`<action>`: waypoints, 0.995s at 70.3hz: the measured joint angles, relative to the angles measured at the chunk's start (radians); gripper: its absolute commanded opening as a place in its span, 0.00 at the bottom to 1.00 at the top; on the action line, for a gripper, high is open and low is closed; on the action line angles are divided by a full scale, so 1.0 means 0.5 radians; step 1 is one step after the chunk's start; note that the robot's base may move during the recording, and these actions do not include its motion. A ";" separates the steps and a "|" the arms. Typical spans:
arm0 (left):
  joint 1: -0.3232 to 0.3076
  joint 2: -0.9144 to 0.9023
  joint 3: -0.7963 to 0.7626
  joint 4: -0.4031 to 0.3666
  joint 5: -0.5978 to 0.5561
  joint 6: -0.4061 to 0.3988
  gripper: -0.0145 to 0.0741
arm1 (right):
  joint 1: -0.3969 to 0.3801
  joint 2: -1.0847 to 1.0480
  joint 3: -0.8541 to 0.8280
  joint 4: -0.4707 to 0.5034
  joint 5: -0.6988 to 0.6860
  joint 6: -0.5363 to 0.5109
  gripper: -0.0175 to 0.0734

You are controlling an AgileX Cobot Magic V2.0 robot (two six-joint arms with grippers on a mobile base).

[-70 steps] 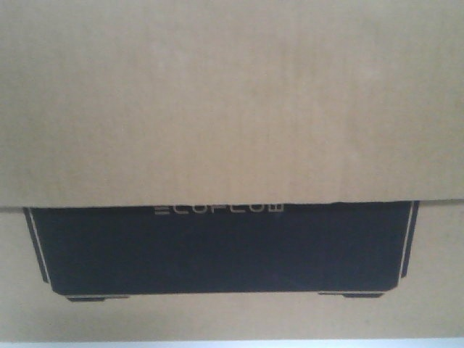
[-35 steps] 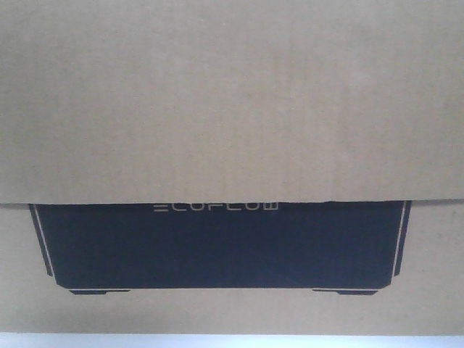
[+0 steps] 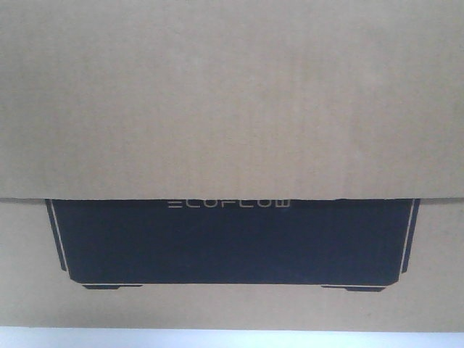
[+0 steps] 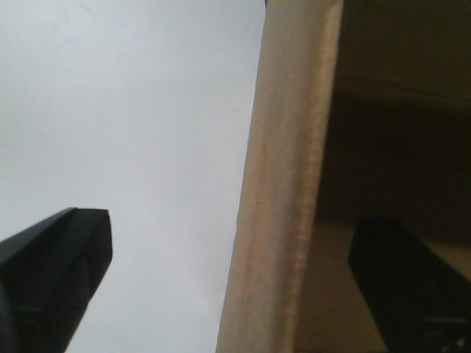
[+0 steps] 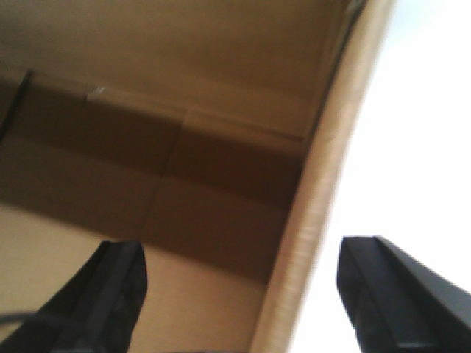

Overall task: Grab box from left shelf to table start
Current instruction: 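Open both grippers and pull them back from the box sides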

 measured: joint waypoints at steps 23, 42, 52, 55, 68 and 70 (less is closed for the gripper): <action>0.000 -0.576 0.035 0.017 0.029 0.208 0.53 | 0.000 -0.445 0.031 -0.291 0.071 0.320 0.51; 0.000 -1.170 0.577 0.114 -0.177 0.250 0.05 | 0.000 -1.030 0.542 -0.298 -0.075 0.341 0.25; 0.000 -1.469 0.942 0.123 -0.363 0.250 0.06 | 0.000 -1.409 0.908 -0.311 -0.269 0.341 0.25; 0.000 -1.536 1.032 0.123 -0.425 0.250 0.05 | 0.000 -1.495 1.003 -0.315 -0.326 0.341 0.25; 0.000 -1.861 1.313 0.130 -0.667 0.250 0.05 | 0.000 -1.914 1.348 -0.342 -0.550 0.341 0.25; 0.000 -1.907 1.349 0.134 -0.697 0.250 0.05 | 0.000 -1.986 1.398 -0.346 -0.590 0.341 0.25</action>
